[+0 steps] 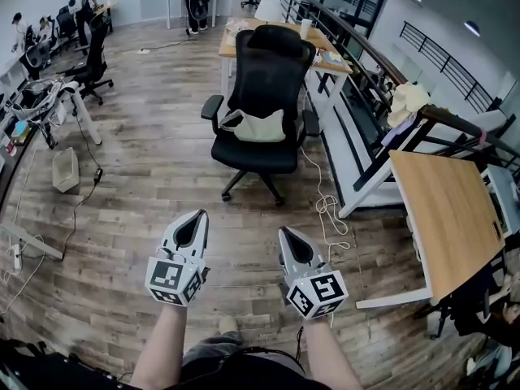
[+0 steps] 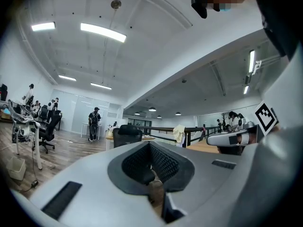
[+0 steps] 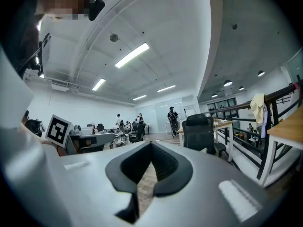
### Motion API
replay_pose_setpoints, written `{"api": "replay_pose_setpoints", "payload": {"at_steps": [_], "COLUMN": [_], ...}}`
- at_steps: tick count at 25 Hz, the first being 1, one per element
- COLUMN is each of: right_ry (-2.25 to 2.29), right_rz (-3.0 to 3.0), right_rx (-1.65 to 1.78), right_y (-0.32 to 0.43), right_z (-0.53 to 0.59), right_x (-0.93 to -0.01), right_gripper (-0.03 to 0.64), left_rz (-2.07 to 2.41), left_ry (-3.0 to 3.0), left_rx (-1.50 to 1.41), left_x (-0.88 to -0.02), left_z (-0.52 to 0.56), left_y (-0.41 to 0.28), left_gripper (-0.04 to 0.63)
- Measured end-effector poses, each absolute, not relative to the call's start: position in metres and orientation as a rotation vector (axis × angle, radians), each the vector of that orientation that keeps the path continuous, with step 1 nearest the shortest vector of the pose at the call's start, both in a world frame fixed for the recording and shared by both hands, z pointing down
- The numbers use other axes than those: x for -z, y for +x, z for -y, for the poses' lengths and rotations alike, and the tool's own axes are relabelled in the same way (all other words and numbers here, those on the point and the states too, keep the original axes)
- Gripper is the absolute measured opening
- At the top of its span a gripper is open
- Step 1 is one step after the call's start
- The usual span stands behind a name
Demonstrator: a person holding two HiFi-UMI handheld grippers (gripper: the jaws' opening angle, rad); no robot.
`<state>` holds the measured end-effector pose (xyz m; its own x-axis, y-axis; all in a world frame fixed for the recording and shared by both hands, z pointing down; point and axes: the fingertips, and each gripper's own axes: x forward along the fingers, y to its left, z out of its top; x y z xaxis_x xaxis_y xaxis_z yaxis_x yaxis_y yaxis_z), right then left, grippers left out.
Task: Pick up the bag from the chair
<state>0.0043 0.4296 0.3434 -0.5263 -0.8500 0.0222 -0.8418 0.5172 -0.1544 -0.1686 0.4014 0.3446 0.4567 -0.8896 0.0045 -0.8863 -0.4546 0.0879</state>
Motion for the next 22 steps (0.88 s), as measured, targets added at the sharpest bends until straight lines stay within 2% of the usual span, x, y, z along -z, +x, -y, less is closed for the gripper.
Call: {"api": "replay_pose_setpoints", "payload": {"at_steps": [10, 22], "right_ry": [-1.535, -1.488], "right_rz": [-2.667, -2.679], "right_rx": [0.227, 0.255], "right_y": [-0.002, 0.006], "right_z": [-0.385, -0.291], "right_x": [-0.344, -0.355], "right_gripper": [0.008, 0.008], "left_rz": [1.608, 1.574], "left_ry": [2.609, 2.613], "left_rx": [0.108, 0.067], "left_x": [-0.34, -0.359], "left_z": [-0.355, -0.273], "left_y": [-0.186, -0.164], "left_gripper": [-0.003, -0.003]}}
